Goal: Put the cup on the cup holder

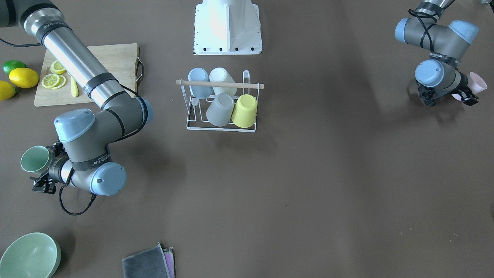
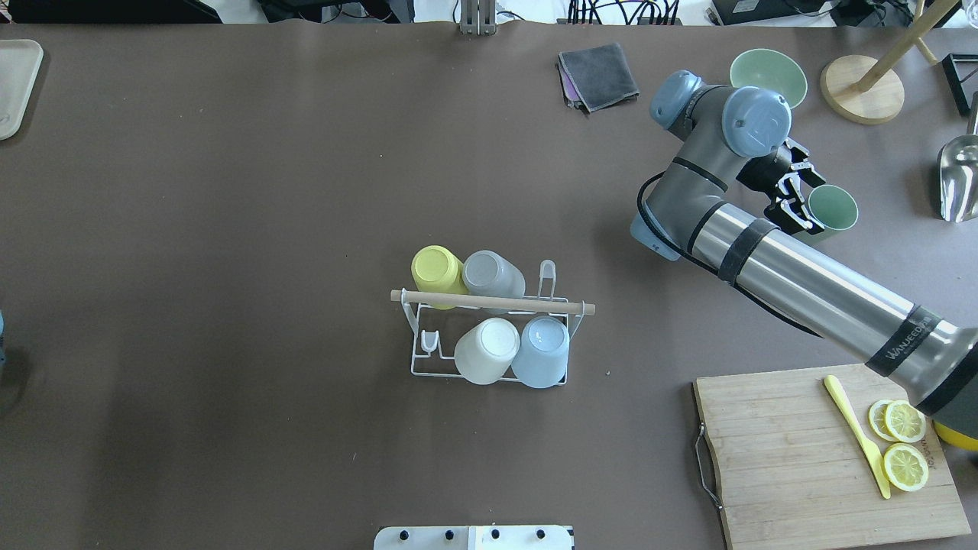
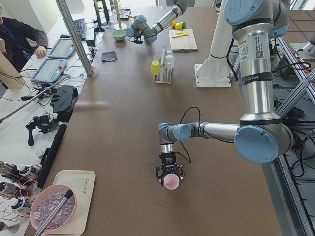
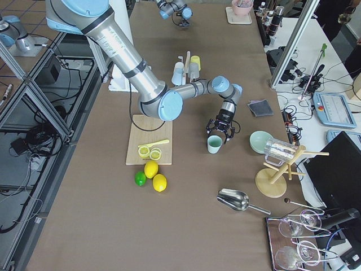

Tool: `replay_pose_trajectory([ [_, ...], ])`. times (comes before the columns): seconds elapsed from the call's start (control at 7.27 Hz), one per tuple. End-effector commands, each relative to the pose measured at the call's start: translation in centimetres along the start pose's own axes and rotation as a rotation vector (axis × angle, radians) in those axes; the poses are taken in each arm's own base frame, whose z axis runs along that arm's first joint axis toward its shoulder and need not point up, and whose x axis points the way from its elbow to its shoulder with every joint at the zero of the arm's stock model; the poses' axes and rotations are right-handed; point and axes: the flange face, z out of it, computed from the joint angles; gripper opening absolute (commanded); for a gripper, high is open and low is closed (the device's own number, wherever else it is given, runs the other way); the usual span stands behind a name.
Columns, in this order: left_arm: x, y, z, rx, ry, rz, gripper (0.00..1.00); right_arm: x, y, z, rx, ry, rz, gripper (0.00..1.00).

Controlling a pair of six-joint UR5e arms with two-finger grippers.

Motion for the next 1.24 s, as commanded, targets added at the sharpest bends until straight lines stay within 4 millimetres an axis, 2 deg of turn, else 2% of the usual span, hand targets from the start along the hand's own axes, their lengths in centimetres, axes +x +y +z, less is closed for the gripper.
replay_pose_trajectory([
  [0.0, 0.1, 0.2, 0.3, -0.001, 0.001, 0.000, 0.97, 0.0, -0.1, 0.6, -0.004, -0.007, -0.004, 0.99],
  [0.55, 0.1, 0.2, 0.2, 0.002, -0.001, 0.000, 0.97, -0.3, -0.5, 1.1, -0.009, -0.013, -0.006, 0.99],
  [0.96, 0.2, 0.2, 0.8, 0.009, -0.006, 0.001, 0.97, -0.6, -0.8, 1.2, -0.013, -0.010, -0.010, 0.95],
  [1.1, 0.3, 0.3, 0.9, 0.014, -0.007, 0.000, 0.97, -0.6, -0.8, 1.9, -0.019, -0.015, -0.009, 0.95],
])
